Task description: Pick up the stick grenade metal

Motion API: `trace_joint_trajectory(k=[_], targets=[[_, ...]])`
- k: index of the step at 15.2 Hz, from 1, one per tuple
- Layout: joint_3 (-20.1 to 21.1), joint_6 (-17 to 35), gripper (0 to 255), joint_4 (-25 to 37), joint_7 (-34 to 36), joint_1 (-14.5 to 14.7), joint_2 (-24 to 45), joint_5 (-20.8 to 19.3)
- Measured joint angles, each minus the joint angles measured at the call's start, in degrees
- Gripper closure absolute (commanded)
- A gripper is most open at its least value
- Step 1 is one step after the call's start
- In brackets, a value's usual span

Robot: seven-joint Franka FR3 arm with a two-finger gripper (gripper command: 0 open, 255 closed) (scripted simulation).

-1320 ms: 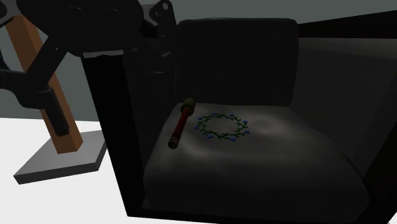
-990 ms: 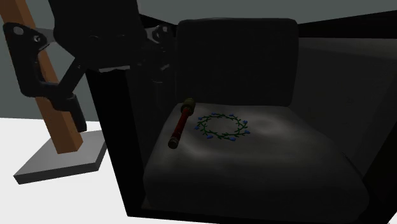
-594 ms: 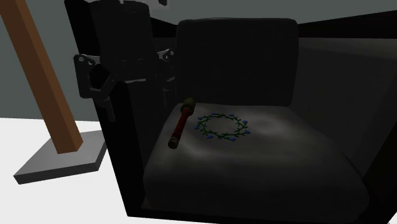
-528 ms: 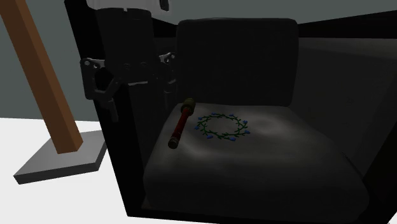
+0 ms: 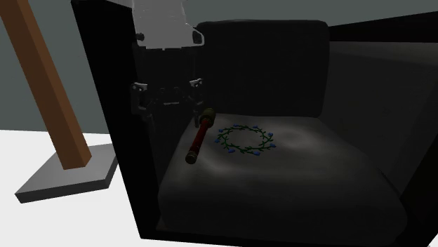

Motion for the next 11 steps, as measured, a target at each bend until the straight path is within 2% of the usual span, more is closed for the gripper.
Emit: trace_joint_trajectory(k=[3,5,7,9,11], targets=[[-0.78,4.44,0,3.86,2.44,-1.12,5.56,0.05],[-0.99,6.37,0,6.77,3.64,-1.38,6.31,-7.09],[-2.30,7.94,0,9.95,5.10,-1.78,8.62,-8.44],[-3.68,9.45,0,13.55,6.33,-2.53,13.36,-2.18],[-4.38,10.52,0,15.65,7.76,-3.24,17.10,0.61]])
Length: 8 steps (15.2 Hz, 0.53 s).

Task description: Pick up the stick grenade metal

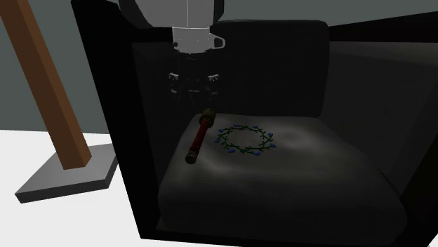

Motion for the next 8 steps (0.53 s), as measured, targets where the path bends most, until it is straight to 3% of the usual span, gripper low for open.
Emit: trace_joint_trajectory(k=[2,8], targets=[[-0.60,0.72,0,2.95,0.95,-0.70,5.97,1.16],[-0.91,4.87,0,2.15,0.91,-1.25,9.98,1.91]])
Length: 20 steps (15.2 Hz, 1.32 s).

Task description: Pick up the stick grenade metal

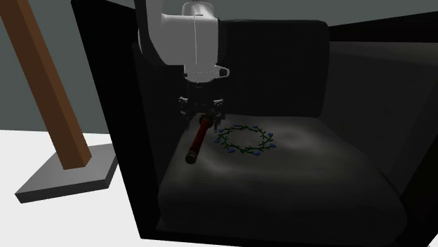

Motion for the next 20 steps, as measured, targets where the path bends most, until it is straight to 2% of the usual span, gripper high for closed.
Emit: trace_joint_trajectory(k=[2,3,13,20], targets=[[0.05,1.35,0,-0.67,0.02,0.03,0.71,0.08],[0.05,1.60,255,-0.79,0.02,0.03,0.84,0.09],[0.08,1.86,255,-0.88,0.03,0.05,0.91,0.11],[0.03,-2.12,255,0.99,0.32,0.14,-1.14,-0.18]])
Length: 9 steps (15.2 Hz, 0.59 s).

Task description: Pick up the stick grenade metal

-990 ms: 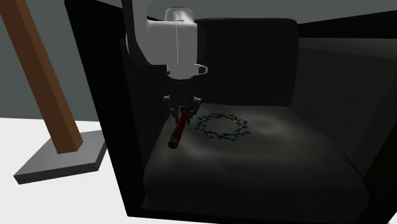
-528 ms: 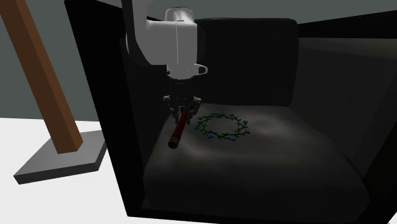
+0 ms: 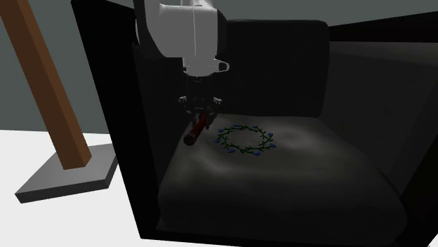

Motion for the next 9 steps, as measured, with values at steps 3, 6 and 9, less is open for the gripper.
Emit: trace_joint_trajectory(k=[3,6,9], targets=[[-0.02,-2.19,255,1.64,0.10,0.02,-0.56,-0.09],[-0.04,-4.36,255,2.94,0.17,0.03,-1.44,-0.19],[-0.08,-6.03,255,3.95,0.17,0.00,-2.09,-0.27]])
